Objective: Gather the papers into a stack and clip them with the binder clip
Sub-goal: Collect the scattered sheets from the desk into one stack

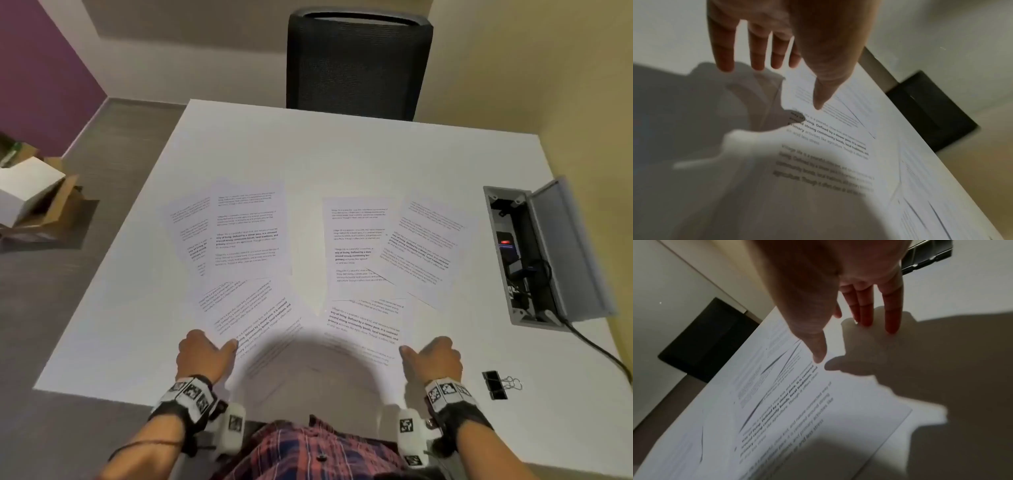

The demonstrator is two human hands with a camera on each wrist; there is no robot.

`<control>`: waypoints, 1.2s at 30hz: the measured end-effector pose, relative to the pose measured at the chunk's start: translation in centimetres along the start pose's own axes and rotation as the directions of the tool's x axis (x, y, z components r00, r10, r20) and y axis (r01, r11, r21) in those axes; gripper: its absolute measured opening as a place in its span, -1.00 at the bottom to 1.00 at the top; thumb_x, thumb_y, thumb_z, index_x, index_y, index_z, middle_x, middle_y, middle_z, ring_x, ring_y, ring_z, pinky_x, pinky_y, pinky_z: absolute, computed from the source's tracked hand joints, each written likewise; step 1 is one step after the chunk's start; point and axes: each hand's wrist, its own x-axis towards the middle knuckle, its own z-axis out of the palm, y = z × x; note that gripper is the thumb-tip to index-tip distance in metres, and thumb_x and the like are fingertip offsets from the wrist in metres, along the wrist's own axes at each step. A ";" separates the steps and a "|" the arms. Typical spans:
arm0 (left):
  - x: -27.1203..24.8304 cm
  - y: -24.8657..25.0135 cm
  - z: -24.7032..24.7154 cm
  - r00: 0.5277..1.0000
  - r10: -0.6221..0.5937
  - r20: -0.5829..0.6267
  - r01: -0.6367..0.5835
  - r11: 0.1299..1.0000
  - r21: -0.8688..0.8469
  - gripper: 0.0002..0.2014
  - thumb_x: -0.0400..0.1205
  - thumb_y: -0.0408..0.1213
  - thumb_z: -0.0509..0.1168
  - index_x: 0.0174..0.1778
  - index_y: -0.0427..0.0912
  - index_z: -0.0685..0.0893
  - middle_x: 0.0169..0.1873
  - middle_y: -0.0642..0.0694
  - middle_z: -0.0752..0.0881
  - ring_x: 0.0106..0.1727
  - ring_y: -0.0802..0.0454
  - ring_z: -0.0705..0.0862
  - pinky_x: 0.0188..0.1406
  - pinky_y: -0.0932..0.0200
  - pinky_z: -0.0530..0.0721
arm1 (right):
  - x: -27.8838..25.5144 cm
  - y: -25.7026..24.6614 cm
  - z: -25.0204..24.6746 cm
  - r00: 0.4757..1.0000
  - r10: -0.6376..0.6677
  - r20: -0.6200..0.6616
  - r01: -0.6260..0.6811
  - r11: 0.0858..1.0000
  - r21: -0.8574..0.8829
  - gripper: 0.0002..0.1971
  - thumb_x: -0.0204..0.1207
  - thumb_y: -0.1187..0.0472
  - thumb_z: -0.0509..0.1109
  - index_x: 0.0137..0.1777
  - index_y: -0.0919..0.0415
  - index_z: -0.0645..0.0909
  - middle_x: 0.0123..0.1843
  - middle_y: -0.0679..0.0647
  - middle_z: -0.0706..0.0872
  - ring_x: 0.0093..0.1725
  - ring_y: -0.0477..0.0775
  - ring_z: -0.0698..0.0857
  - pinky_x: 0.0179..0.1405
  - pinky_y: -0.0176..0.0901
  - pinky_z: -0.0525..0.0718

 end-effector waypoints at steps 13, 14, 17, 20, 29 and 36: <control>-1.9 3.2 3.0 0.964 -0.249 -0.097 0.231 0.959 -0.162 0.01 0.41 -0.24 0.55 0.60 -0.25 -0.02 0.44 -0.50 0.30 0.46 -0.43 0.27 0.25 -0.36 0.49 | -0.9 -3.0 3.8 0.996 0.083 -0.045 -0.084 0.996 -0.015 -0.08 0.40 0.11 0.57 0.59 0.30 0.04 0.43 0.40 0.42 0.36 0.45 0.51 0.24 0.28 0.60; -1.8 3.4 3.0 0.962 -0.255 -0.099 0.234 0.954 -0.186 0.02 0.41 -0.28 0.55 0.61 -0.21 -0.03 0.45 -0.49 0.29 0.47 -0.44 0.27 0.24 -0.36 0.50 | -1.1 -3.0 3.9 0.995 0.081 -0.049 -0.081 0.997 -0.001 -0.09 0.40 0.13 0.56 0.58 0.30 0.05 0.42 0.40 0.44 0.34 0.46 0.54 0.22 0.27 0.62; -1.7 3.7 3.1 0.960 -0.268 -0.084 0.242 0.941 -0.237 0.00 0.40 -0.38 0.53 0.60 -0.14 -0.01 0.44 -0.47 0.27 0.43 -0.48 0.34 0.21 -0.35 0.53 | -1.4 -3.1 4.0 0.996 0.072 -0.045 -0.071 0.997 0.036 -0.14 0.36 0.16 0.56 0.54 0.28 0.12 0.37 0.38 0.54 0.26 0.47 0.63 0.20 0.25 0.68; -1.6 4.1 3.0 0.954 -0.296 -0.052 0.265 0.910 -0.318 -0.03 0.38 -0.50 0.49 0.59 -0.10 0.02 0.42 -0.44 0.25 0.29 -0.54 0.50 0.06 -0.29 0.63 | -1.6 -3.1 4.0 0.997 0.071 0.006 -0.071 0.992 0.103 -0.16 0.32 0.28 0.51 0.54 0.27 0.14 0.33 0.37 0.62 0.22 0.44 0.67 0.16 0.13 0.71; -1.6 0.9 2.0 0.983 -0.176 0.049 0.166 0.747 -0.644 -0.39 0.44 -0.56 0.46 0.40 -0.33 0.43 0.30 -0.28 0.63 0.22 -0.21 0.63 0.23 0.00 0.55 | -0.2 0.2 3.6 0.987 -0.074 0.141 -0.016 0.835 0.550 -0.57 0.36 0.38 0.57 0.24 0.26 0.61 0.25 0.26 0.75 0.18 0.28 0.72 0.35 0.21 0.63; -1.6 -1.9 -1.4 0.998 0.048 0.046 -0.006 0.751 -0.661 -0.53 0.49 -0.50 0.44 0.33 -0.19 0.62 0.19 -0.13 0.74 0.21 -0.16 0.70 0.27 -0.07 0.60 | -0.9 2.3 0.8 0.901 -0.279 0.331 -0.025 0.731 0.682 -0.67 0.47 0.53 0.45 0.23 0.34 0.67 0.14 0.21 0.80 0.09 0.20 0.78 -0.02 -0.02 0.75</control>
